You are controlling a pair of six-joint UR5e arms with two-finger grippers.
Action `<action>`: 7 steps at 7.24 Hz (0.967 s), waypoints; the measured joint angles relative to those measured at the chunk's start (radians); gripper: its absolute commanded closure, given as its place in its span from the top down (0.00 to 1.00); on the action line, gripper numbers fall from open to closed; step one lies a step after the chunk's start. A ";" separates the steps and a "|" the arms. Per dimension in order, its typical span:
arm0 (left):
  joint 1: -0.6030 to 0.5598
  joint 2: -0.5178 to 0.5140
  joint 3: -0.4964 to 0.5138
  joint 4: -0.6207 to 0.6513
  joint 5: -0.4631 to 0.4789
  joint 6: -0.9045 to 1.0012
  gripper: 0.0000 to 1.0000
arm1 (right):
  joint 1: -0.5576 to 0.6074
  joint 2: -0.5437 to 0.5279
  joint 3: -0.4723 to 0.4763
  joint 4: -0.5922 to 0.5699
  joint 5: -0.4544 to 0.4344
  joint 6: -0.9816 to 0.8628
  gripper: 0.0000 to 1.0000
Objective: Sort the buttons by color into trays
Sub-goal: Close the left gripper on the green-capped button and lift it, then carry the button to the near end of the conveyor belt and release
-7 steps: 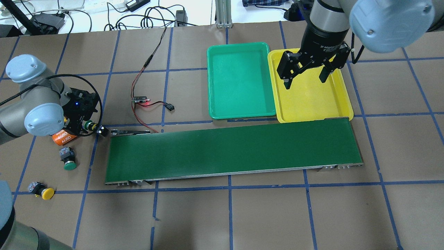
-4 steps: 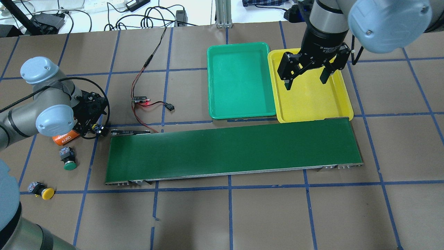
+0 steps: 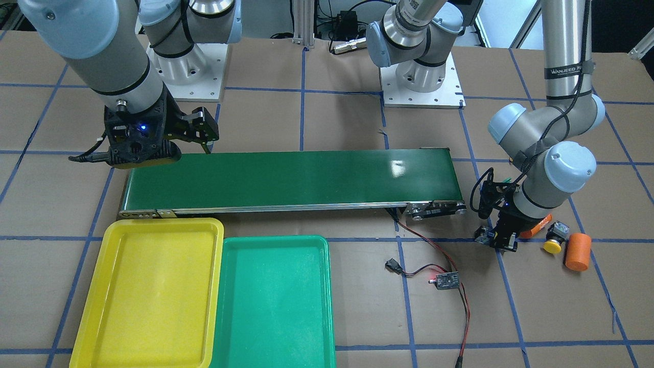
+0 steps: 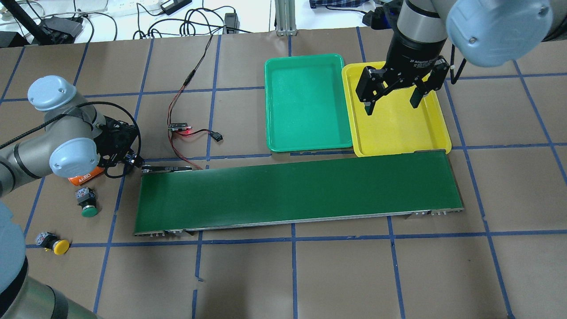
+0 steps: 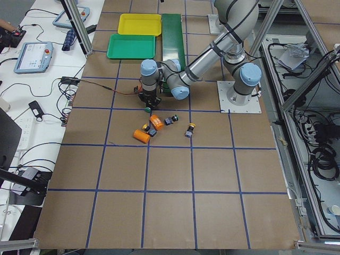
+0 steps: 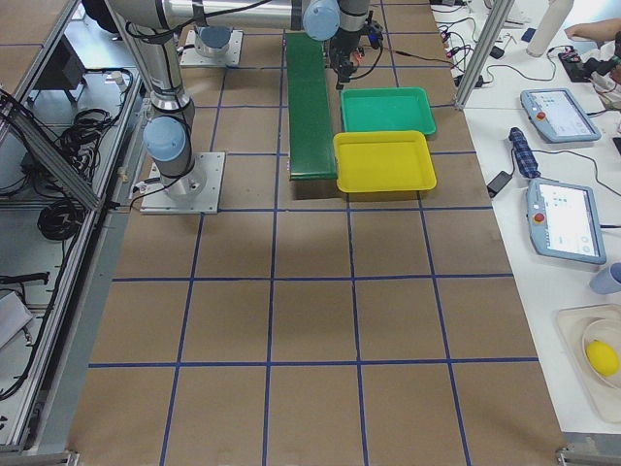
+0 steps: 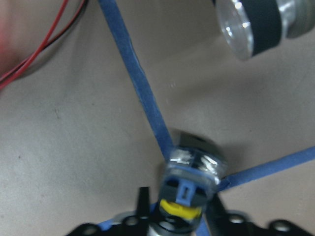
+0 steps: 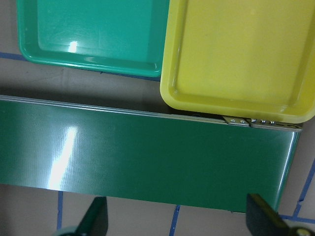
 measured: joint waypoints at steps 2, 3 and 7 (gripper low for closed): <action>0.001 0.018 0.009 -0.018 0.004 -0.026 0.05 | -0.001 -0.001 0.000 -0.006 -0.004 0.015 1.00; 0.001 0.031 0.028 -0.058 0.004 -0.048 0.06 | -0.001 0.001 0.000 -0.007 -0.006 0.018 1.00; -0.077 0.177 0.122 -0.416 -0.004 -0.252 0.06 | -0.006 0.004 0.001 -0.007 -0.010 0.055 1.00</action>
